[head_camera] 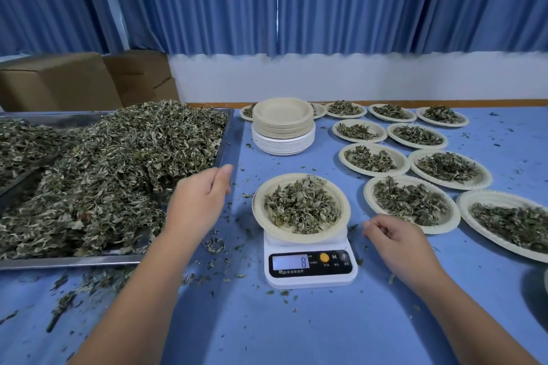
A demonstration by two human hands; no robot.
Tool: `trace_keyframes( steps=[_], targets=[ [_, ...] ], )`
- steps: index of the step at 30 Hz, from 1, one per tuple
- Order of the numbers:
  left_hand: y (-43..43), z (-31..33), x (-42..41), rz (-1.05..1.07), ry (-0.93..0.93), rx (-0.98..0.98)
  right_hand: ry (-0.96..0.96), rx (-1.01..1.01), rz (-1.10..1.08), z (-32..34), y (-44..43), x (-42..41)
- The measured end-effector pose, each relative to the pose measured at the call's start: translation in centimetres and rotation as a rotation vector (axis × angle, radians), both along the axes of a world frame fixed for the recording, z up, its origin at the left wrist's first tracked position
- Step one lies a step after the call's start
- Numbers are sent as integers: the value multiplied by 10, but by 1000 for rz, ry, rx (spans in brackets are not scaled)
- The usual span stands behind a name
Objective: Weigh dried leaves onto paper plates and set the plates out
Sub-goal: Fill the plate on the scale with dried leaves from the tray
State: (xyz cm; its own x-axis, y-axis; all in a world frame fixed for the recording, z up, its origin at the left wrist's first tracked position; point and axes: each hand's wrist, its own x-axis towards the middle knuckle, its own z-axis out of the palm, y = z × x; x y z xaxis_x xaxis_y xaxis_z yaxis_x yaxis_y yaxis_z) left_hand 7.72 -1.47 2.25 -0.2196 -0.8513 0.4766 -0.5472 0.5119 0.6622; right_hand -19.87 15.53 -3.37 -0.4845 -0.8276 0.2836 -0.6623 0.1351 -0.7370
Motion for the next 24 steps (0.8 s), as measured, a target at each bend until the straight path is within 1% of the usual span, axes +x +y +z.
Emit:
trace_keyframes(
  steps=[4,7,10,12,13,17,19,20,22,24],
  targets=[
    [-5,1,21,221,-63,15,6,24,-4,2,2,2],
    [-9,-4,38,343,-126,109,12,37,-4,4,2,3],
    [-12,-11,46,347,-203,255,8,46,-4,5,3,3],
    [-12,-12,44,324,-230,277,5,45,-10,6,4,1],
    [-11,-12,43,311,-228,253,4,45,-14,5,3,1],
    [-2,-9,34,214,-141,62,4,46,-16,2,2,4],
    [7,-5,25,94,-86,-44,9,43,-14,3,1,5],
    [11,-1,18,2,-72,-80,6,40,-15,4,0,6],
    [19,7,1,-206,-120,-111,-26,30,-17,5,-1,7],
    [25,16,-20,-340,-253,-100,-44,23,-19,5,-1,7]
  ],
)
